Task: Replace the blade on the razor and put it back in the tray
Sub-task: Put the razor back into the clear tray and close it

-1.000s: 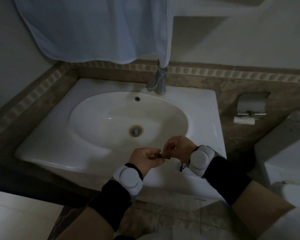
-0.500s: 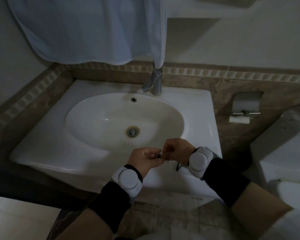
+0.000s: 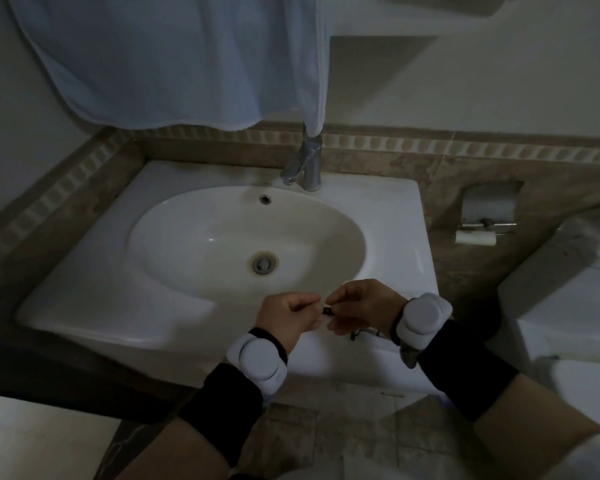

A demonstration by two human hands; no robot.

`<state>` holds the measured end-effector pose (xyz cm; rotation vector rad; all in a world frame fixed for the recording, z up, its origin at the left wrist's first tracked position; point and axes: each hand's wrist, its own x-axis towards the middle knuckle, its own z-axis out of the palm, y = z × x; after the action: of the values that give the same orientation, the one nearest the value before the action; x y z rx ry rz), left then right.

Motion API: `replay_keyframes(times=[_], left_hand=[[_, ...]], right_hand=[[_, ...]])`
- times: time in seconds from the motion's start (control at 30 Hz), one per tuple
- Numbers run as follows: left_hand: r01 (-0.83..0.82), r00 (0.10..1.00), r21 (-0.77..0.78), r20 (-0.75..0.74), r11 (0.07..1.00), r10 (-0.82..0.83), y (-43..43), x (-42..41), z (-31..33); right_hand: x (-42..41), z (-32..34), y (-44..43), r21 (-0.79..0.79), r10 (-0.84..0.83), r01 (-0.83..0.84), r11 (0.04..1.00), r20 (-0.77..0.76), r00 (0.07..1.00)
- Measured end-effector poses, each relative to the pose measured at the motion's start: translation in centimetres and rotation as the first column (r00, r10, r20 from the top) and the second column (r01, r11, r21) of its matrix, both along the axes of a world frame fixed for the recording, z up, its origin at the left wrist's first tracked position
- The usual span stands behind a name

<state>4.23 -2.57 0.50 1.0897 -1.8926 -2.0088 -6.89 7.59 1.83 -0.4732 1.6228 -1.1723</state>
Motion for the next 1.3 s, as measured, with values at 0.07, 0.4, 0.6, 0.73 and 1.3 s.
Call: replay_keyframes(times=[0.07,0.4,0.6,0.73,1.3], left_hand=[[-0.005,1.000,-0.019,0.002,1.000,0.005,0.1,0.0,-0.1],[0.044,0.999,-0.101,0.014,0.994,-0.043,0.8,-0.4,0.0],[0.064,0.998,-0.123,0.020,0.990,-0.062,0.8,-0.8,0.1],[0.090,0.996,-0.095,0.006,0.991,-0.090,0.5,-0.8,0.2],[0.431,0.902,-0.547,0.251,0.718,-0.351,2.0,-4.5,0.0]], right_hand=[[0.1,0.1,0.1,0.010,-0.005,0.004,1.000,0.007,1.000],[0.1,0.3,0.6,0.052,-0.060,0.061,0.997,-0.017,0.998],[-0.1,0.2,1.0,-0.007,-0.099,0.100,0.995,0.064,0.993],[-0.5,0.2,1.8,-0.034,-0.184,0.196,0.980,0.223,0.957],[-1.5,-0.5,2.8,-0.014,-0.316,0.317,0.948,0.077,0.946]])
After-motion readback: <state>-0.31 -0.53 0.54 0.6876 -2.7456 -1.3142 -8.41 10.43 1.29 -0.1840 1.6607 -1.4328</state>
